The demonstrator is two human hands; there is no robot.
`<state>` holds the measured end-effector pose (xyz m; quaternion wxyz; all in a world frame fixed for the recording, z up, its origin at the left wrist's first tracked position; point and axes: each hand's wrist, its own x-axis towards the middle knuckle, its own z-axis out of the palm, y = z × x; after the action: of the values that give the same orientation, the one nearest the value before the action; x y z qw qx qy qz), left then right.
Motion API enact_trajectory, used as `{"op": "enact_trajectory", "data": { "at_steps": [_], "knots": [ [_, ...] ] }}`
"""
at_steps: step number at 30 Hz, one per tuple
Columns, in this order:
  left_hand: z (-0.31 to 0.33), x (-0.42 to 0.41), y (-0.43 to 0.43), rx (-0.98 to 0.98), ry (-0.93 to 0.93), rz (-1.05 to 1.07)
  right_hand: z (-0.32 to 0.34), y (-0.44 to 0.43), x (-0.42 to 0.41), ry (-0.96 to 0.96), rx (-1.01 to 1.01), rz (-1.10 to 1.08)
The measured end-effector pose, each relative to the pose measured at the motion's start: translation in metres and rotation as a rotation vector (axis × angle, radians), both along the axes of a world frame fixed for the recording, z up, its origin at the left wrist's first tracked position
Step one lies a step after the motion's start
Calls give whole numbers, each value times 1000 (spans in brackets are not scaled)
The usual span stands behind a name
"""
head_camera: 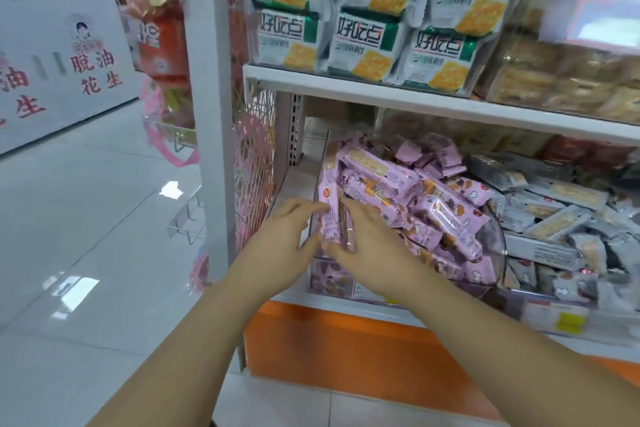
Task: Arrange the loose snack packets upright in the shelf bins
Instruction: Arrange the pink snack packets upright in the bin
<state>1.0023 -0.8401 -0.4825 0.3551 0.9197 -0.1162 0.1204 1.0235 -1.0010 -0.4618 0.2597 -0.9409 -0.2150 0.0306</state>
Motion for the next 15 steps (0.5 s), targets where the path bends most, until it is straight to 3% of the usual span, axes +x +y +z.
{"op": "enact_trajectory", "data": {
  "at_steps": [11, 15],
  "knots": [
    [3, 1, -2, 13, -100, 8, 14, -6, -8, -4, 488, -127],
    [6, 3, -11, 52, -173, 26, 23, -26, -7, -8, 564, -150]
  ]
}}
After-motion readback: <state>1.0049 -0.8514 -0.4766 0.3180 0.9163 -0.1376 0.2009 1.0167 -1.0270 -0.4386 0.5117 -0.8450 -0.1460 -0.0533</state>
